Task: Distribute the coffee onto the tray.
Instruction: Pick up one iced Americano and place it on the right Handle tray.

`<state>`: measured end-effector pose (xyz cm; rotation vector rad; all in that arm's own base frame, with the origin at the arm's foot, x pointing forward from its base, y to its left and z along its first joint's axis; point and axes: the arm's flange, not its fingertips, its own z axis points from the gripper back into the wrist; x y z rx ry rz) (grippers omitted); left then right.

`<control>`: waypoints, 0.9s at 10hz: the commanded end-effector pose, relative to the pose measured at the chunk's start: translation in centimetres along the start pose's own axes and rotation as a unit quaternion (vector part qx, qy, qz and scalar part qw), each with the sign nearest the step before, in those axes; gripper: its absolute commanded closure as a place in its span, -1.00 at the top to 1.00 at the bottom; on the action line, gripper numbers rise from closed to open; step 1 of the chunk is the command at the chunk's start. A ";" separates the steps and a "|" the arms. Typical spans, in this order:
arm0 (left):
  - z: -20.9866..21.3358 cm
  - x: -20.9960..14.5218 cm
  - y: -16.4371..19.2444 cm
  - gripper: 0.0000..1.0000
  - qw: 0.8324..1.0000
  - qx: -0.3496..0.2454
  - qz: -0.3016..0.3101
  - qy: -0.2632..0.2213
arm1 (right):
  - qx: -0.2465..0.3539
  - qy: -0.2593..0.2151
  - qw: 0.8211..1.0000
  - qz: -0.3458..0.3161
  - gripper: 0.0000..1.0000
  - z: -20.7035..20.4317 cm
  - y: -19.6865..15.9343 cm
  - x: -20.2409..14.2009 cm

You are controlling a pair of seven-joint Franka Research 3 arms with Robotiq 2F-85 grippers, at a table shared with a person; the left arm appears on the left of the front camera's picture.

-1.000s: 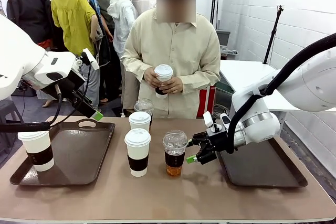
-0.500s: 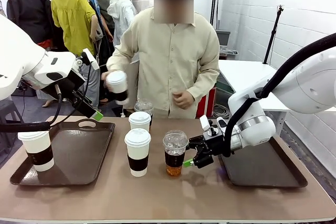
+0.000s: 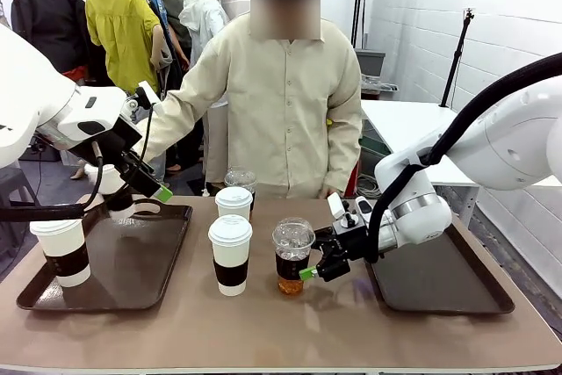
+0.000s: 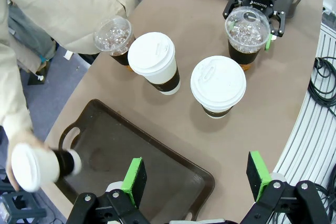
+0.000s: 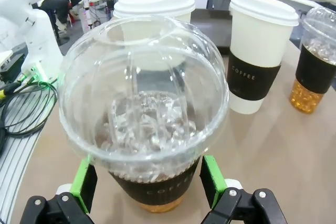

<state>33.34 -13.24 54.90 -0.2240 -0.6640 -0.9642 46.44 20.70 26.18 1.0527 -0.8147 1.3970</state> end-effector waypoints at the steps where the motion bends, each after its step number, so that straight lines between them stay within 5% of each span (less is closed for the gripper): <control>1: 0.1 0.0 0.0 1.00 1.000 -0.001 0.000 0.002 | 0.001 -0.027 1.000 0.005 1.00 -1.4 -0.8 -0.1; 7: 0.1 0.0 0.0 1.00 1.000 -0.001 0.000 0.002 | -0.008 -0.051 0.998 -0.028 1.00 -2.5 -1.5 0.1; 9: 0.1 0.0 0.0 1.00 1.000 -0.001 0.000 0.002 | -0.003 -0.062 0.998 -0.022 0.31 -2.2 -1.2 0.1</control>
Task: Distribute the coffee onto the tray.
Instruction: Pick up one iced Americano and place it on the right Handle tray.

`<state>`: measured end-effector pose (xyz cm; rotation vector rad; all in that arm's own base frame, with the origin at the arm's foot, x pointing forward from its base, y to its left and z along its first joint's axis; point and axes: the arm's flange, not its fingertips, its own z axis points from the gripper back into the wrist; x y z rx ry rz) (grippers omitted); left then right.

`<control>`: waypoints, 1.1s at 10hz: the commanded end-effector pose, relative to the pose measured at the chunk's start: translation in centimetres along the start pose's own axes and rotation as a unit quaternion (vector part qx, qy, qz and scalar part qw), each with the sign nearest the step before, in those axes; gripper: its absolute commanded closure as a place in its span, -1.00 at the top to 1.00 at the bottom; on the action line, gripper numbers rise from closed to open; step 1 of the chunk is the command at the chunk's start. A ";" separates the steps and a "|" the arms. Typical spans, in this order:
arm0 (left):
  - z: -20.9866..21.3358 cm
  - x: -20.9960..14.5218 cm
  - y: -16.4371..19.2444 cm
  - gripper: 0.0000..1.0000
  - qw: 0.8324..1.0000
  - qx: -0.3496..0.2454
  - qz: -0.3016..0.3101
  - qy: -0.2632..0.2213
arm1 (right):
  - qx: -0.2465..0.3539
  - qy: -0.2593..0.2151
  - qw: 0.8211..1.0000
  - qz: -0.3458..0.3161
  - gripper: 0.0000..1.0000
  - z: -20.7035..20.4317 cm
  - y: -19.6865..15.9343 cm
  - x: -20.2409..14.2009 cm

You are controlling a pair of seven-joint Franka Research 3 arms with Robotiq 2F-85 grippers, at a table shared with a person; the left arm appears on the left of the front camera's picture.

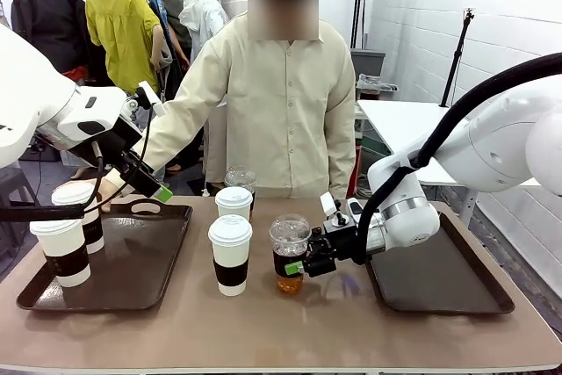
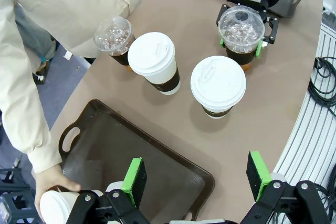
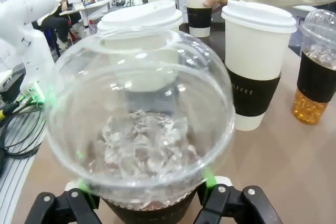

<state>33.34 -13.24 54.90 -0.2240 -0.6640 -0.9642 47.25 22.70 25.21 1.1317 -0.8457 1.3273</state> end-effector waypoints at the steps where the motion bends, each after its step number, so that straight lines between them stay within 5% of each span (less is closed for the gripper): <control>1: 0.1 0.0 0.0 1.00 1.000 -0.001 0.000 0.002 | -0.001 -0.017 1.000 -0.005 0.31 -0.2 -0.2 0.3; 6: 0.1 0.0 0.0 1.00 1.000 -0.001 0.000 0.002 | -0.017 -0.019 1.000 0.004 0.31 2.3 0.6 2.7; 11: 0.1 0.0 0.0 1.00 1.000 -0.001 0.000 0.002 | -0.118 -0.021 0.993 0.018 0.31 13.6 3.0 8.1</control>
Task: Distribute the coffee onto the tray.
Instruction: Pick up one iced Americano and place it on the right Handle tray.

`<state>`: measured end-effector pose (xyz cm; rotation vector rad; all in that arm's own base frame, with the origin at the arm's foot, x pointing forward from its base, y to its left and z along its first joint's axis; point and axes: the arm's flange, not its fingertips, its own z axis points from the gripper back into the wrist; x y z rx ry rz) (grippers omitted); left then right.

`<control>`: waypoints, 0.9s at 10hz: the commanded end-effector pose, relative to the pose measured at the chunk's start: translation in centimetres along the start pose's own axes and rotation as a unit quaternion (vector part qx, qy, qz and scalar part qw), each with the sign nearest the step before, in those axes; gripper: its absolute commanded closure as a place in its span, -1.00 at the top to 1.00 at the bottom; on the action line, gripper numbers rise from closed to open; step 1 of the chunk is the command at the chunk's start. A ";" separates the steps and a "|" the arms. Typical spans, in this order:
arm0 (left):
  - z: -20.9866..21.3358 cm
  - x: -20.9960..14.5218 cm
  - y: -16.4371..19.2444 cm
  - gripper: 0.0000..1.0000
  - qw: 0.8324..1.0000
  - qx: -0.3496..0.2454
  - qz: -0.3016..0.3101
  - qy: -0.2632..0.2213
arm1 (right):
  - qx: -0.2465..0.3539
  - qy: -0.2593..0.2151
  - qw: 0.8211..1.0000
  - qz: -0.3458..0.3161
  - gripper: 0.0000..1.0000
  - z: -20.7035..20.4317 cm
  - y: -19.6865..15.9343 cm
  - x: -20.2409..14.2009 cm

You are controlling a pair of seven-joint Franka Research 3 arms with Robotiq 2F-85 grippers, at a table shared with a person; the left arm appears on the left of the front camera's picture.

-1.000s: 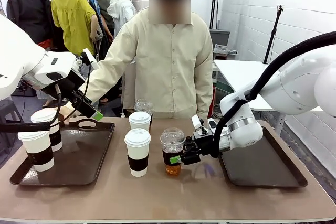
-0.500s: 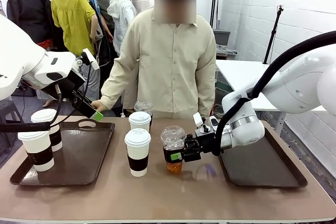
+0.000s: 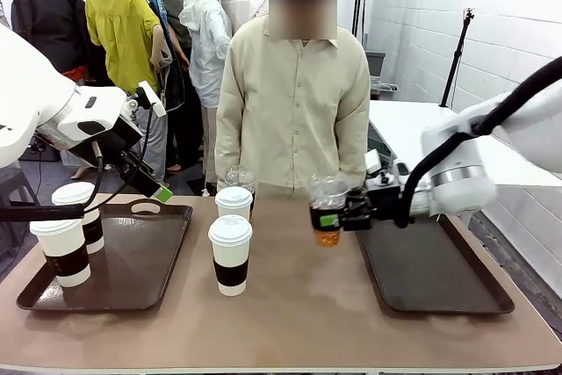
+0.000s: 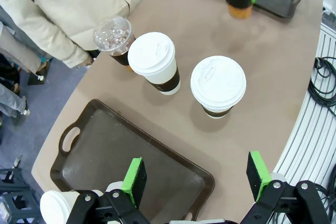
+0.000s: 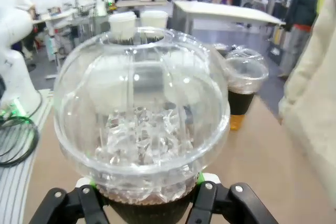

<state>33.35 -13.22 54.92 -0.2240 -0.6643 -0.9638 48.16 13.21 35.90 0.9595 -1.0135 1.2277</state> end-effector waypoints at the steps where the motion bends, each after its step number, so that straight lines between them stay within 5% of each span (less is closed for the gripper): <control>1: 0.1 0.0 0.0 1.00 1.000 -0.001 -0.001 0.002 | -0.011 -0.009 1.000 -0.012 0.31 3.8 1.3 0.9; 9: 0.1 0.0 0.0 1.00 1.000 -0.001 -0.001 0.002 | 0.004 0.005 1.000 -0.008 0.31 12.7 5.3 -3.2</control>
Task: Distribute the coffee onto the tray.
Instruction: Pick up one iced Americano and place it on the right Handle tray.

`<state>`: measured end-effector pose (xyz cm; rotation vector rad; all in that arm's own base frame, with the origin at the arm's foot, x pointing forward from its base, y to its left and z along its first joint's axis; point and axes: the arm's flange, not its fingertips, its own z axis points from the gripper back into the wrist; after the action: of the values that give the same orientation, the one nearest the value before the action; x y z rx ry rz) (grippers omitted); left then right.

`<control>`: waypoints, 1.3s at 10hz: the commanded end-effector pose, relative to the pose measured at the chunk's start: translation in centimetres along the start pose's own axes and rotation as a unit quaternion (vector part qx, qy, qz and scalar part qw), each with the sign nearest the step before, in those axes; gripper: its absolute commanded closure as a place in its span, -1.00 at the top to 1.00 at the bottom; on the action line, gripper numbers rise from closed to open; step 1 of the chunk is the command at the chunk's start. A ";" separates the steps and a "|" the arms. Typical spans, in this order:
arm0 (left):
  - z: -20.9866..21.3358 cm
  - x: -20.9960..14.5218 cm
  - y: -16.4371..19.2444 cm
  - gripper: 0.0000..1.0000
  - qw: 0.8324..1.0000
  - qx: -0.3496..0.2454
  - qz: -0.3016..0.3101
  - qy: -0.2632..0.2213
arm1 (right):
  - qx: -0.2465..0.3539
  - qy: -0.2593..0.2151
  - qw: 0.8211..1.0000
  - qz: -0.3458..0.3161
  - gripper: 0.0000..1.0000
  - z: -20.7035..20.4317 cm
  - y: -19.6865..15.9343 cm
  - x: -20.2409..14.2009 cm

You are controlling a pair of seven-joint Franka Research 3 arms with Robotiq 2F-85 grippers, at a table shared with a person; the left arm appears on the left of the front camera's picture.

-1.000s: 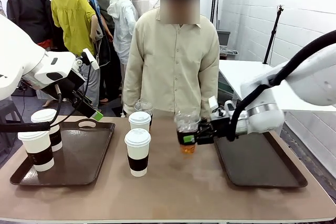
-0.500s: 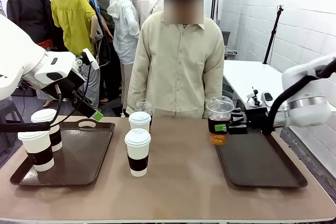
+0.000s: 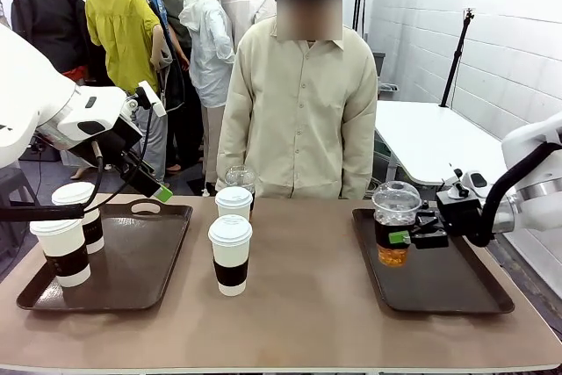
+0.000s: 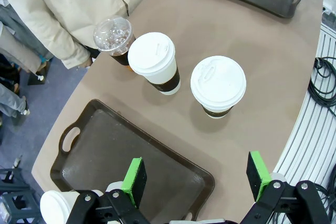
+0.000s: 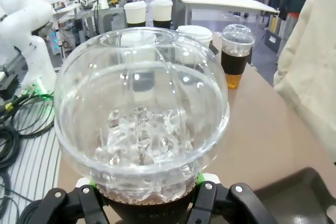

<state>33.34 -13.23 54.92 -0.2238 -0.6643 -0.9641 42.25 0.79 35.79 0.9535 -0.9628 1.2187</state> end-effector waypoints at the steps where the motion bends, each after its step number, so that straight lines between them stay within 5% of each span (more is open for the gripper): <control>1: 0.1 0.0 0.0 1.00 1.000 -0.001 0.000 0.002 | 0.001 -0.004 1.000 0.006 0.31 -0.1 0.8 0.7; 13: 0.1 0.0 0.0 1.00 1.000 -0.001 0.000 0.002 | 0.014 -0.039 0.999 0.003 0.31 3.0 0.2 -5.8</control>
<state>33.34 -13.23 54.92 -0.2239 -0.6643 -0.9641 41.23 -3.31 31.23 0.9938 -0.9785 1.1782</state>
